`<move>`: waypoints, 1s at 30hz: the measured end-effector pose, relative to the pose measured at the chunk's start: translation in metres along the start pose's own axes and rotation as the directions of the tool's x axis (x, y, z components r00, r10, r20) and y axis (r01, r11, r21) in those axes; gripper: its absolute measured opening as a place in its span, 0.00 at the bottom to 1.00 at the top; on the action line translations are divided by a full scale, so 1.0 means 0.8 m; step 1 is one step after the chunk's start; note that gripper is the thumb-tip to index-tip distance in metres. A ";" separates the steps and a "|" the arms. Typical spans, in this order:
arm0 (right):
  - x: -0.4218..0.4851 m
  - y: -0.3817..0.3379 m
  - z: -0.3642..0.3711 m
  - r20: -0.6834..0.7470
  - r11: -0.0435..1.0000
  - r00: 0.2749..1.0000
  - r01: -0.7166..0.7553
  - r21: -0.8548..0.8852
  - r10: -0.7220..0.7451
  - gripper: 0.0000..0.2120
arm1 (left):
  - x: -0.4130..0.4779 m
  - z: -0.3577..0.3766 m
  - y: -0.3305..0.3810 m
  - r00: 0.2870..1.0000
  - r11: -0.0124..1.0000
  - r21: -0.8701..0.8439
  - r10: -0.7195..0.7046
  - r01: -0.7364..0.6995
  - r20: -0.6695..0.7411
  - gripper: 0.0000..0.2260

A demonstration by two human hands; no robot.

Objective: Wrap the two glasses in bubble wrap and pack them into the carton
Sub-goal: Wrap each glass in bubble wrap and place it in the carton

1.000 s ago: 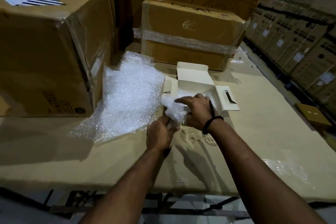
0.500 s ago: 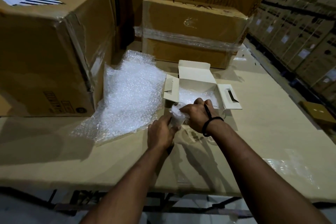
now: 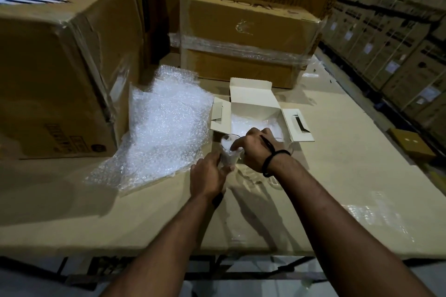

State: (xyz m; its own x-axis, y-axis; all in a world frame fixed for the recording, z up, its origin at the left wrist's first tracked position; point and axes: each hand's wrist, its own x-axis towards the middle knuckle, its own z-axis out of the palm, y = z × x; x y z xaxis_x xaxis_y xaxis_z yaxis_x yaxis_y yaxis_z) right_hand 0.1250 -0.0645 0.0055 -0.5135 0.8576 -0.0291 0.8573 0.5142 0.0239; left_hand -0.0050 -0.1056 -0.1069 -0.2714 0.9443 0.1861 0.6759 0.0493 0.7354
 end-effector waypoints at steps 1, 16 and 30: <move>0.005 0.002 0.003 0.026 1.000 1.000 -0.019 0.019 0.018 0.20 | 0.001 0.000 0.000 1.000 1.000 0.010 0.003 -0.003 0.002 0.15; 0.021 -0.015 0.006 0.129 0.998 0.991 -0.037 -0.060 0.045 0.22 | 0.003 0.005 -0.007 1.000 0.998 0.056 0.023 -0.023 0.005 0.12; -0.001 -0.031 0.011 0.020 0.612 0.899 -0.314 0.726 0.438 0.31 | 0.001 0.001 -0.008 0.999 1.000 0.004 -0.022 0.022 0.050 0.17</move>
State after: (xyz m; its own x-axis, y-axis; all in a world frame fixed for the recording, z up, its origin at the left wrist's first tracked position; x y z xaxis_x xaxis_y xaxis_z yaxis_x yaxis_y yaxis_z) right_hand 0.1041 -0.0781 -0.0036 -0.0851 0.9957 -0.0353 0.7114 0.0359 -0.7018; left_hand -0.0092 -0.1052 -0.1123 -0.2517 0.9581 0.1369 0.6724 0.0714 0.7368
